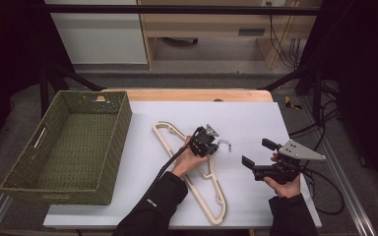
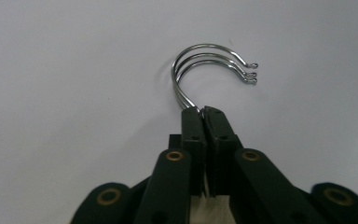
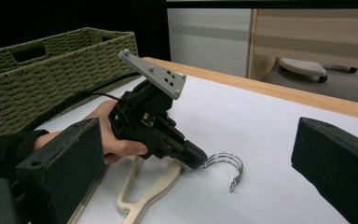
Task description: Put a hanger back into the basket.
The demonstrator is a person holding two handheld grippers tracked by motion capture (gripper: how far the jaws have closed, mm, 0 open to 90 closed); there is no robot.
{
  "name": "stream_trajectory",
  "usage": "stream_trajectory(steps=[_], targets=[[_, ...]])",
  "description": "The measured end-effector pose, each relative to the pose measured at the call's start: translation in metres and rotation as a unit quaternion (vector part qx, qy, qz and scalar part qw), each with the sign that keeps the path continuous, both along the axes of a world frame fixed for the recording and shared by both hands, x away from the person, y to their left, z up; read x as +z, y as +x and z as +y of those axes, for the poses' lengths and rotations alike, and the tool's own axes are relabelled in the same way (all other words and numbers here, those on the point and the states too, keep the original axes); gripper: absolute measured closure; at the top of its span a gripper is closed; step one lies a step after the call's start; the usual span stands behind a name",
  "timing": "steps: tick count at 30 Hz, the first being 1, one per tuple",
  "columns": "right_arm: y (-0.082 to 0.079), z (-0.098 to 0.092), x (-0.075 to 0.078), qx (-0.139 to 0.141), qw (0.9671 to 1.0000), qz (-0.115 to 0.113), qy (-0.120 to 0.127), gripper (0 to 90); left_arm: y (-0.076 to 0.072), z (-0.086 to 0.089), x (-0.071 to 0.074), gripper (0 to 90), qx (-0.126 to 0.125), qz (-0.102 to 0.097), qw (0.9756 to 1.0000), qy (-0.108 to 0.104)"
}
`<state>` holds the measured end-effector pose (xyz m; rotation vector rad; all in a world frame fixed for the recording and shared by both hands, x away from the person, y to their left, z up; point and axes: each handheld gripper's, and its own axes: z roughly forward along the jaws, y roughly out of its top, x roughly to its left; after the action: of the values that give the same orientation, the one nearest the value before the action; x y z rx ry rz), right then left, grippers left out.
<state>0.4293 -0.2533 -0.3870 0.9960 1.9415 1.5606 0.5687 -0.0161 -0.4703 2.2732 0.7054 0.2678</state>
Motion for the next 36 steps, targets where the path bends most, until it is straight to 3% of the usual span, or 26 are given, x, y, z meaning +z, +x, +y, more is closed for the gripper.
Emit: stream_trajectory(steps=[6,14,19,28,36], targets=[[0.000,0.002,-0.002,0.003,1.0000,0.004,-0.002,3.9,-0.005,0.002,0.007,88.3,-0.010,-0.018,0.9997,0.012],[0.002,0.010,-0.006,0.013,0.9998,0.016,0.000,7.4,-0.018,0.012,0.025,88.4,-0.016,-0.047,0.9987,-0.013],[0.005,0.022,-0.013,0.023,0.9989,0.040,-0.005,9.4,-0.026,0.018,0.032,88.5,-0.011,-0.061,0.9975,-0.035],[0.014,0.048,-0.032,0.038,0.9964,0.075,-0.011,13.9,-0.038,0.028,0.042,88.6,-0.012,-0.075,0.9961,-0.044],[0.022,0.072,-0.053,0.066,0.9902,0.122,-0.014,21.9,-0.040,0.034,0.045,88.6,-0.010,-0.078,0.9956,-0.051]])
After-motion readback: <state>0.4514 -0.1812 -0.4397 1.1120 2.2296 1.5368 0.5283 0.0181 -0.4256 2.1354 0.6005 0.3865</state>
